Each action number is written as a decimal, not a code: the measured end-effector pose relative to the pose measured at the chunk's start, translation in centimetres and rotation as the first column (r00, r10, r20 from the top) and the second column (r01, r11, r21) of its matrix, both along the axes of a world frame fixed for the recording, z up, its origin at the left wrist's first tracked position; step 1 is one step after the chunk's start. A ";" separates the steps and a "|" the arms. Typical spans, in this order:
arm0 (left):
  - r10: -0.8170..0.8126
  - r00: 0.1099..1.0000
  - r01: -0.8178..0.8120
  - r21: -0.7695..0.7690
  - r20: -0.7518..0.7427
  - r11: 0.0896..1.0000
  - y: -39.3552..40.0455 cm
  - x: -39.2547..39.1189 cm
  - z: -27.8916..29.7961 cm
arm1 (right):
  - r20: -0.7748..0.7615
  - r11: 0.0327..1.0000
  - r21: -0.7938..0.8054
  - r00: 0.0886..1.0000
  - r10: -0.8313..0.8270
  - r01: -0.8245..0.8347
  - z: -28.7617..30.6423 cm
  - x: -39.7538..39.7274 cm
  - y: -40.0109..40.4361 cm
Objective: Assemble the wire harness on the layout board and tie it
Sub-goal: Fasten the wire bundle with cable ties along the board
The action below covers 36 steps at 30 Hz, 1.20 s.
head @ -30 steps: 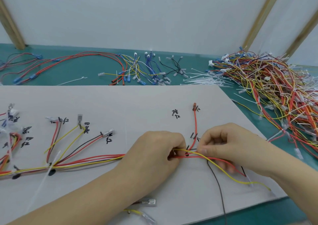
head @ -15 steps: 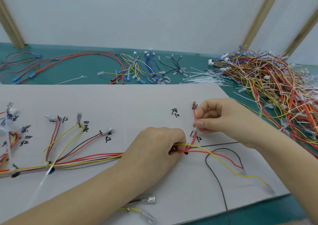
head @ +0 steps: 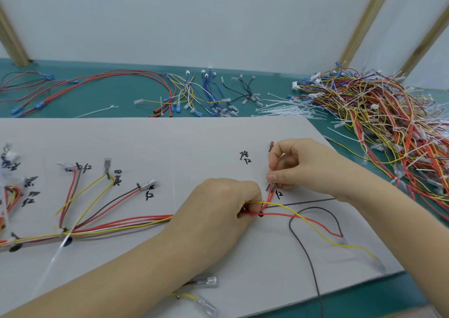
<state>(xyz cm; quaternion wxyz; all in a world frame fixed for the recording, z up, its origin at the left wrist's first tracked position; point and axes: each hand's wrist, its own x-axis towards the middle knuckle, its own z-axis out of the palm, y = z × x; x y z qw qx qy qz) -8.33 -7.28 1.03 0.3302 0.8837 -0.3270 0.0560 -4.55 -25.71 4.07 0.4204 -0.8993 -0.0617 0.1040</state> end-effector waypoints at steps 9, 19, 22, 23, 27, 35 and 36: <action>0.047 0.994 -0.048 -0.006 -0.094 0.999 0.1 0.1 0.1 | 0.230 0.955 -0.293 0.973 0.020 0.049 -0.8 -0.1 0.2; 0.074 0.986 -0.091 -0.109 -0.150 0.990 0.1 0.2 -0.2 | -0.009 0.907 -0.243 0.936 0.353 -0.345 3.7 -4.5 -3.7; 0.067 0.983 -0.093 -0.144 -0.173 0.985 0.1 0.1 -0.2 | -0.093 0.865 -0.232 0.896 0.434 -0.444 2.6 -5.5 -4.1; 0.059 0.981 -0.089 -0.157 -0.185 0.984 0.1 0.1 -0.2 | -0.075 0.879 -0.209 0.903 0.422 -0.428 2.4 -5.6 -4.2; -0.020 0.965 -0.050 -0.259 -0.262 0.965 0.4 -0.3 0.4 | -0.016 0.947 -0.064 0.949 0.313 -0.314 2.3 -5.7 -5.3; -0.168 0.930 0.015 -0.424 -0.326 0.905 0.8 -0.3 1.1 | 0.000 0.958 0.015 0.958 0.287 -0.287 1.7 -6.2 -7.6; -0.195 0.922 0.028 -0.442 -0.336 0.897 0.9 -0.3 1.1 | 0.018 0.955 0.045 0.956 0.292 -0.293 1.7 -6.1 -8.0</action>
